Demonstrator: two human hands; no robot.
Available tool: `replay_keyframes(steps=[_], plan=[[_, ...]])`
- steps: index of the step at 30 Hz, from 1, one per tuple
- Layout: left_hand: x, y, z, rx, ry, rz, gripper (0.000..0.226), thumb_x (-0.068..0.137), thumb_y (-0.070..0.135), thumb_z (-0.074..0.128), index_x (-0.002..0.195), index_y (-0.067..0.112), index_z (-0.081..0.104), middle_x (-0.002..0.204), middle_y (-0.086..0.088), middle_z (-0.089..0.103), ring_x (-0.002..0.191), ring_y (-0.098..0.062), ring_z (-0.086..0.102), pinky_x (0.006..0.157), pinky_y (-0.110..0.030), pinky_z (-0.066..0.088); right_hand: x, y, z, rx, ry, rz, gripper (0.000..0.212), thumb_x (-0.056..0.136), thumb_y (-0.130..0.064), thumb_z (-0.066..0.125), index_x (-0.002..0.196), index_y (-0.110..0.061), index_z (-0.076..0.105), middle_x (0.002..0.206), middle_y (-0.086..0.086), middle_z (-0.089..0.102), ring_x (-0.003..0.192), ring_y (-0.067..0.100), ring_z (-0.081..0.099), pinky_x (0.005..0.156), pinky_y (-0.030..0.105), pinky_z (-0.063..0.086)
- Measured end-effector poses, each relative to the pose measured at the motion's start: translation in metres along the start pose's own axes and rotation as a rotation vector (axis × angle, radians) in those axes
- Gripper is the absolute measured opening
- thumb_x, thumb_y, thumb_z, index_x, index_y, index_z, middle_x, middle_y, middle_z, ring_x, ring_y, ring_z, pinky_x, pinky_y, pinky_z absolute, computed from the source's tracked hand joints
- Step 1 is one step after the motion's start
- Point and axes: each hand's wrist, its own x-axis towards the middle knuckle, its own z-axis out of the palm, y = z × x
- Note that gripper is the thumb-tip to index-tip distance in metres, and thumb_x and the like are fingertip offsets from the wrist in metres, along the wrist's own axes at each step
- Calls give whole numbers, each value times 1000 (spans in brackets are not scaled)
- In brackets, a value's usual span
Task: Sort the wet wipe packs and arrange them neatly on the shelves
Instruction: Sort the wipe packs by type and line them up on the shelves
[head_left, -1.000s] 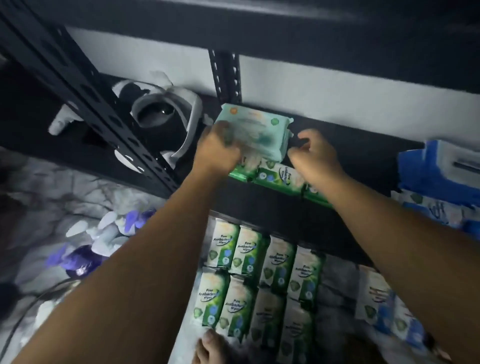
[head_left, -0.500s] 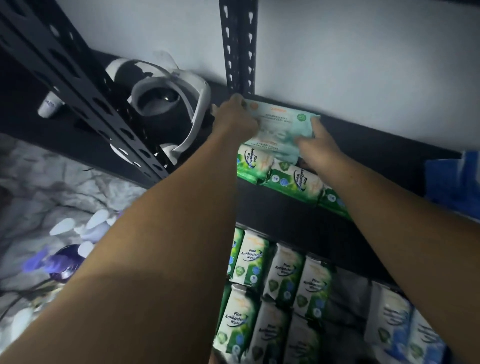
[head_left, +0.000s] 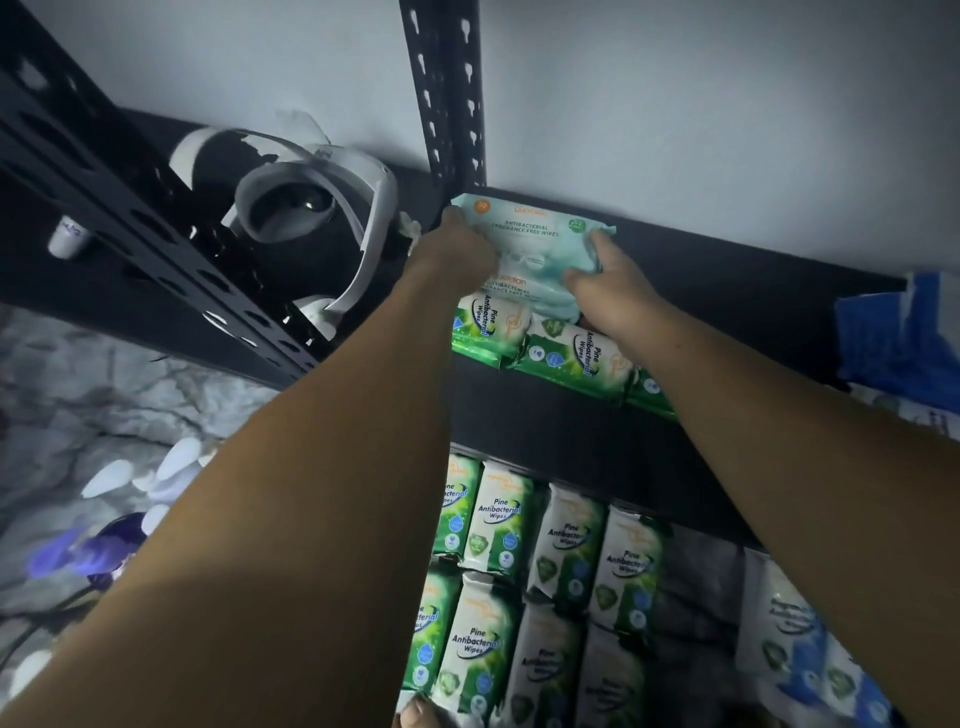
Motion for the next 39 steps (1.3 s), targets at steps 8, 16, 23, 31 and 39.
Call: replay_keyframes(steps=[8,16,23,31,39], plan=[[-19,18,-22,-240,0,118,77,83,15,52,152,39,27,118,-5,63,104,-31,66,90,-46,57,6,5,-9,247,137,-81,67,101,-5,42,160,-29,21,162,-14,29,95,8,65,84,37,57],[-98,7,0,-458,150,108,72,89,35,65,154,38,34,128,10,63,118,-13,59,99,-20,41,-49,4,-10,360,216,-175,86,77,-38,72,153,-39,33,136,-7,47,112,4,63,90,35,59],[-194,-11,-10,-478,124,73,78,91,35,71,157,34,32,124,16,57,112,-5,55,88,-10,35,-149,17,-5,178,233,-149,86,83,-44,74,154,-46,26,146,-7,38,134,11,45,114,40,41],[-337,-1,-54,-489,196,115,78,88,37,72,155,39,33,112,22,62,104,-4,58,90,-18,39,-289,-12,-34,142,261,-225,84,85,-38,74,154,-49,26,142,-10,40,128,8,47,108,36,44],[-455,40,-121,-395,333,307,66,84,48,73,141,48,40,107,25,63,102,-5,63,89,-28,49,-408,-54,-82,233,313,-371,87,70,-57,64,147,-61,25,125,-22,46,110,5,59,87,43,58]])
